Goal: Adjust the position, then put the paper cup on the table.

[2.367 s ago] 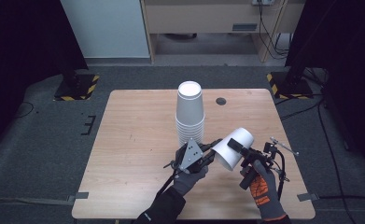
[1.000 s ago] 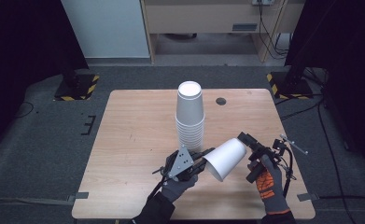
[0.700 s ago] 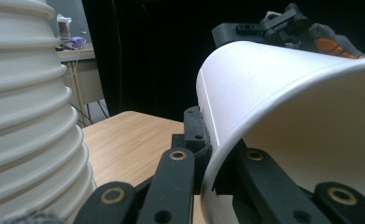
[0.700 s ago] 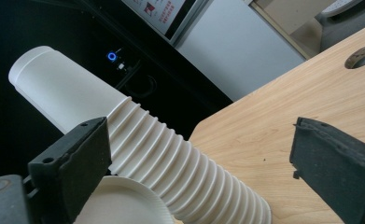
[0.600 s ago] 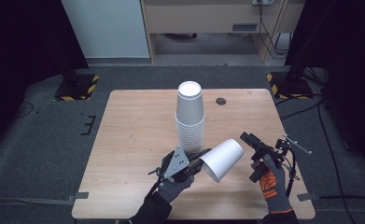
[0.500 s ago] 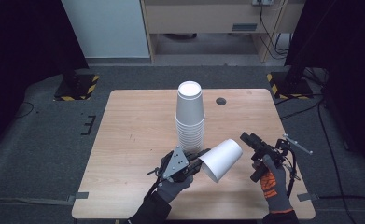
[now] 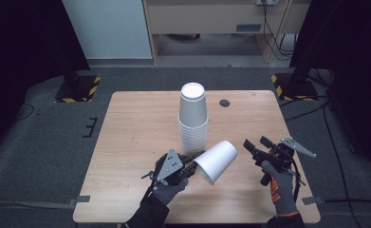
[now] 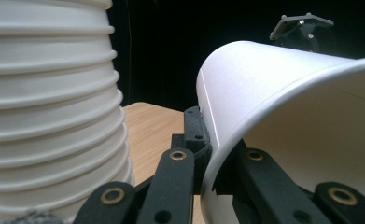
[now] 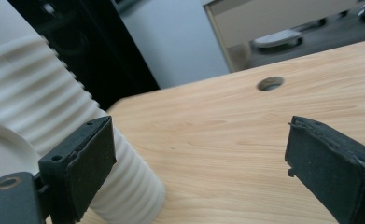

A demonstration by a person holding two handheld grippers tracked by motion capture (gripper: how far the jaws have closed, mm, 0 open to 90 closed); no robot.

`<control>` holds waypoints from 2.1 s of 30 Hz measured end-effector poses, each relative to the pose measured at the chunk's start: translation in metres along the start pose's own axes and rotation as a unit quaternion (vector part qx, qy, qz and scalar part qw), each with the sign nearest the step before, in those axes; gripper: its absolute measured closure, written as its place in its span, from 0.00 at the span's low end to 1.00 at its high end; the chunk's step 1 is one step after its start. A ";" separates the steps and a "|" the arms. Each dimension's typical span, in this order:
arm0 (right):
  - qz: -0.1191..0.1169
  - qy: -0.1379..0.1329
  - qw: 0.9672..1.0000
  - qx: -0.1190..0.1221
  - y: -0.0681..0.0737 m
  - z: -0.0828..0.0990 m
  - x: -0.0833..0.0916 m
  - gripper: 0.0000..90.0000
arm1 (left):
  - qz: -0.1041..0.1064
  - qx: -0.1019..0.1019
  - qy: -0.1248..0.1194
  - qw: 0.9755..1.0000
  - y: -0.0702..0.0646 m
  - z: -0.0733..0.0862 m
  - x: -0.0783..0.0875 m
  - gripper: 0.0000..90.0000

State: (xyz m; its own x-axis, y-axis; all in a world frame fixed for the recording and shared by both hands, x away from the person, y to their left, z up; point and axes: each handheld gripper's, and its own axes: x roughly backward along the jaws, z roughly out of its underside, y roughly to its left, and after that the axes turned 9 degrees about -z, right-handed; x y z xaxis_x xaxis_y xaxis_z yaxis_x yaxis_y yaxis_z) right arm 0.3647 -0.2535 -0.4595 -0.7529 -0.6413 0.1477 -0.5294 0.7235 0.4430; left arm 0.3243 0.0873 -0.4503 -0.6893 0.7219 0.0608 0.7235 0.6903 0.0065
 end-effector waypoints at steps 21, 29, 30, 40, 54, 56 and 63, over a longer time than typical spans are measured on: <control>0.081 0.069 0.987 0.117 -0.010 0.009 0.004 0.10 | 0.009 0.023 0.034 0.999 0.016 -0.003 0.029 0.97; 0.094 0.095 0.983 0.127 -0.017 0.014 0.003 0.10 | 0.010 0.034 0.055 0.998 0.029 -0.005 0.044 0.97; 0.096 0.095 0.983 0.127 -0.018 0.015 0.004 0.10 | 0.010 0.034 0.055 0.998 0.029 -0.005 0.044 0.97; 0.101 0.112 0.980 0.130 -0.023 0.020 0.001 0.10 | 0.018 0.023 0.085 0.996 0.036 -0.007 0.055 0.97; 0.111 0.140 0.973 0.144 -0.027 0.025 -0.001 0.10 | 0.005 0.023 0.106 0.994 0.054 -0.012 0.077 0.97; 0.115 0.146 0.972 0.146 -0.028 0.026 -0.002 0.10 | 0.004 0.024 0.111 0.993 0.056 -0.012 0.079 0.97; 0.127 0.159 0.968 0.144 -0.034 0.030 -0.001 0.11 | 0.003 0.029 0.128 0.991 0.062 -0.010 0.084 0.97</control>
State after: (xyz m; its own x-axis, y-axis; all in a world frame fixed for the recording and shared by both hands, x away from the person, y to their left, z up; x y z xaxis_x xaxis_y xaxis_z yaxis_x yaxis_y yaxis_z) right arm 0.3717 -0.2704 -0.5015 -0.7395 -0.4461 0.5041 -0.4642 0.8803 0.0981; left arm 0.3117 0.1902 -0.4350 -0.6472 0.6953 0.3127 0.7194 0.6927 -0.0514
